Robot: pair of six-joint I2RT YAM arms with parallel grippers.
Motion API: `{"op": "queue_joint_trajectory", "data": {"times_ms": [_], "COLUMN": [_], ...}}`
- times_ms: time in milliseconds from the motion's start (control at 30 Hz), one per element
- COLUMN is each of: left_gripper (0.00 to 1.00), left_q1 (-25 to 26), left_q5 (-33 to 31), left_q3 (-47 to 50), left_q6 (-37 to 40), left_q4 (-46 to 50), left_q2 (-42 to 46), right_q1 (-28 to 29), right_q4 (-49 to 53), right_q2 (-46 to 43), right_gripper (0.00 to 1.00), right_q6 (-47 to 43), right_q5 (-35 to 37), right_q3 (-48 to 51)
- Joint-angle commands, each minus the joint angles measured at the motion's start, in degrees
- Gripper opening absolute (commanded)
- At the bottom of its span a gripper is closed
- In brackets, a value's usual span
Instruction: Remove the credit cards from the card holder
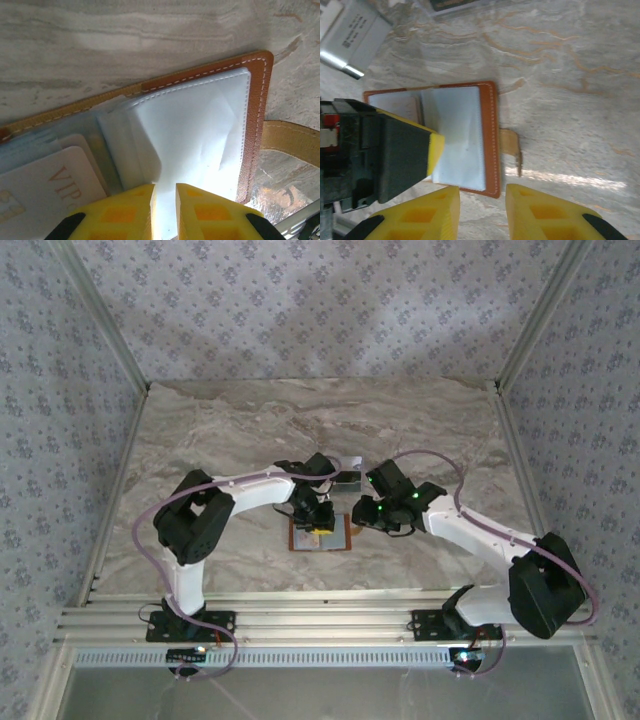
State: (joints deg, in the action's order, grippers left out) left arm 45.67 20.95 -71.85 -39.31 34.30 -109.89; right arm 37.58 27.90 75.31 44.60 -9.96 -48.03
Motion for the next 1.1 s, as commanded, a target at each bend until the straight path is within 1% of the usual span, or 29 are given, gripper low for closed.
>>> {"op": "queue_joint_trajectory", "data": {"times_ms": [0,167,433,600,700,900,1067], "left_gripper": [0.20,0.21,0.20,0.18,0.17,0.16,0.16], "left_q1": [-1.32,-4.74,-9.41,-9.56,-9.59,-9.70,-9.69], "left_q5": [-1.97,-1.80,-1.23,1.72,1.99,1.07,-1.25], "left_q3": [0.65,4.83,12.43,15.11,16.17,16.13,15.89], "left_q6": [-0.40,-0.13,1.05,0.29,-0.11,0.36,1.54], "left_q4": [0.12,-0.38,-1.06,-3.50,-4.75,-4.27,-2.21], "left_q2": [4.60,9.06,13.89,13.38,13.12,11.94,10.59], "right_q1": [0.34,2.39,6.14,7.29,7.17,6.67,6.05], "right_q4": [-3.39,-6.55,-10.40,-10.04,-10.17,-9.49,-9.71], "right_q2": [0.82,4.49,15.41,22.02,24.46,27.05,28.56], "right_gripper": [0.31,0.31,0.31,0.29,0.25,0.24,0.24], "right_q6": [0.82,1.63,2.42,1.47,0.91,-0.28,-0.80], "right_q5": [-4.05,-7.02,-11.79,-12.64,-12.71,-12.67,-12.20], "right_q3": [-0.38,-2.58,-9.37,-13.50,-14.24,-14.09,-12.41]}}
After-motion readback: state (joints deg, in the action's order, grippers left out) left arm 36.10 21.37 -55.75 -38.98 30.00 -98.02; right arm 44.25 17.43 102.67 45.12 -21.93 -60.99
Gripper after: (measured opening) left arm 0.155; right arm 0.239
